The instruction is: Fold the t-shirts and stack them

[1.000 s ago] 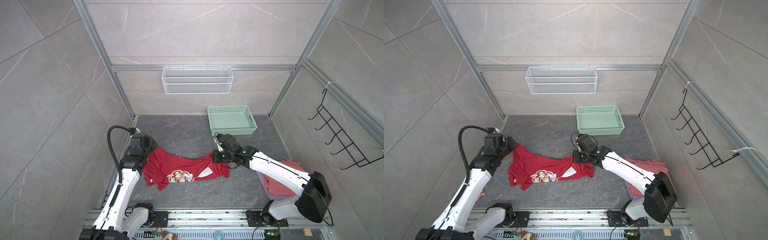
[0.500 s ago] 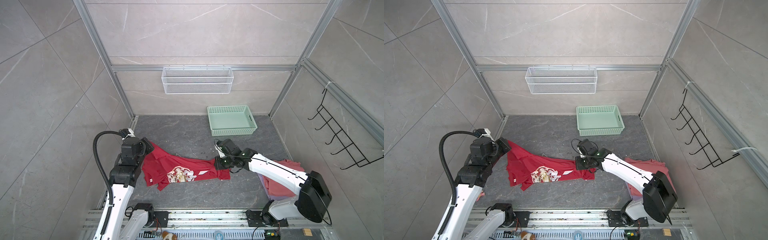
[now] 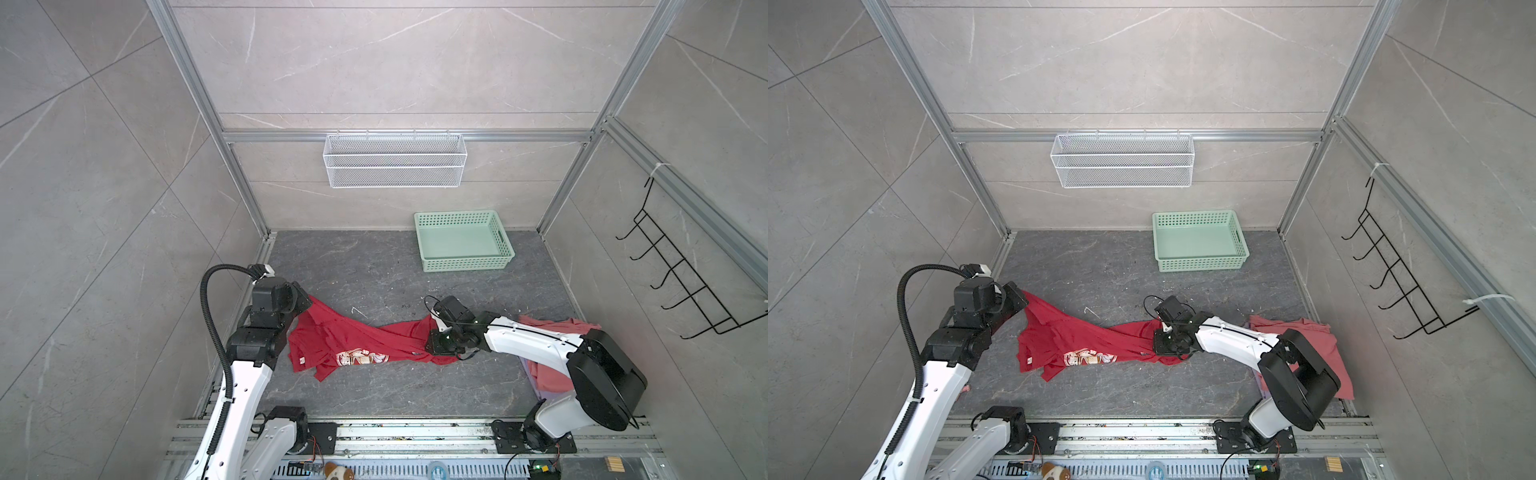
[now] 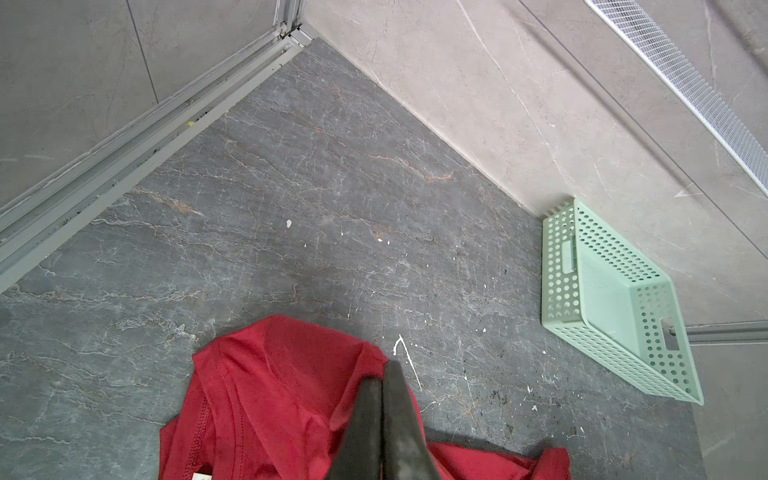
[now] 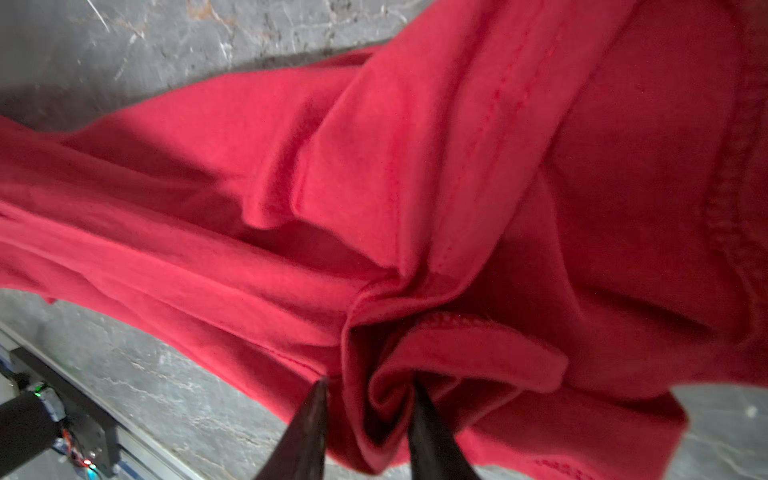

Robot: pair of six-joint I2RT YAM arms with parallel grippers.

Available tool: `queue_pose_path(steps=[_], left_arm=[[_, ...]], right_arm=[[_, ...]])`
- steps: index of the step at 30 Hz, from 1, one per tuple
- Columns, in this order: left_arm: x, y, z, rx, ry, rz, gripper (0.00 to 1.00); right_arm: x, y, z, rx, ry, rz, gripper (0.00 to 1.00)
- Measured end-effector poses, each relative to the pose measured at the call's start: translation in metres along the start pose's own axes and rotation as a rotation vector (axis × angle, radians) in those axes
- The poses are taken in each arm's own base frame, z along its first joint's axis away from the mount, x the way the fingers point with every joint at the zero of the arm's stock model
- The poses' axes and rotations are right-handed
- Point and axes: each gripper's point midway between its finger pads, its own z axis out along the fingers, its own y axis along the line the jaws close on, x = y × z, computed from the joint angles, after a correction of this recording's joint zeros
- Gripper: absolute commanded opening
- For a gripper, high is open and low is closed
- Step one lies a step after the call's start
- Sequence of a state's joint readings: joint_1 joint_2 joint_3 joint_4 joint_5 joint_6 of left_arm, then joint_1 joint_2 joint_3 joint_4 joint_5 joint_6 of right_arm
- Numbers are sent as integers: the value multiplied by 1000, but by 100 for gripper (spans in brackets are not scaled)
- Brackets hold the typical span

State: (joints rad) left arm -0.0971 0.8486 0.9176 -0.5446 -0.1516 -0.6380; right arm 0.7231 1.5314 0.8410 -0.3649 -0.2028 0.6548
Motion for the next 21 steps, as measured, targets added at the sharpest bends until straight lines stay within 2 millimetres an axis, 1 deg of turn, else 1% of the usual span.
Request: queue_pose_path(steps=[3,8,11,14,16,21], left_arm=[[0,0,0,0,0,0,0],[0,0,0,-1,-1,-1,0],[0,0,0,-1,-1,-1,0],[0,0,0,-1,-1,-1,0],[0,0,0,0,-1,-1,0],[-1,0,-2,2,-6,-1,0]], right_arm=[[-3,1,-1,-4,-13,8,39],[-9,1,-9,1,-48,20,39],[-12,0,-10,14,-60,29,37],[-14,-3,-9,27,-69,46,19],[-15,-5,-8,40,-74,56,10],[-16,-7,-8,50,-81,67,1]])
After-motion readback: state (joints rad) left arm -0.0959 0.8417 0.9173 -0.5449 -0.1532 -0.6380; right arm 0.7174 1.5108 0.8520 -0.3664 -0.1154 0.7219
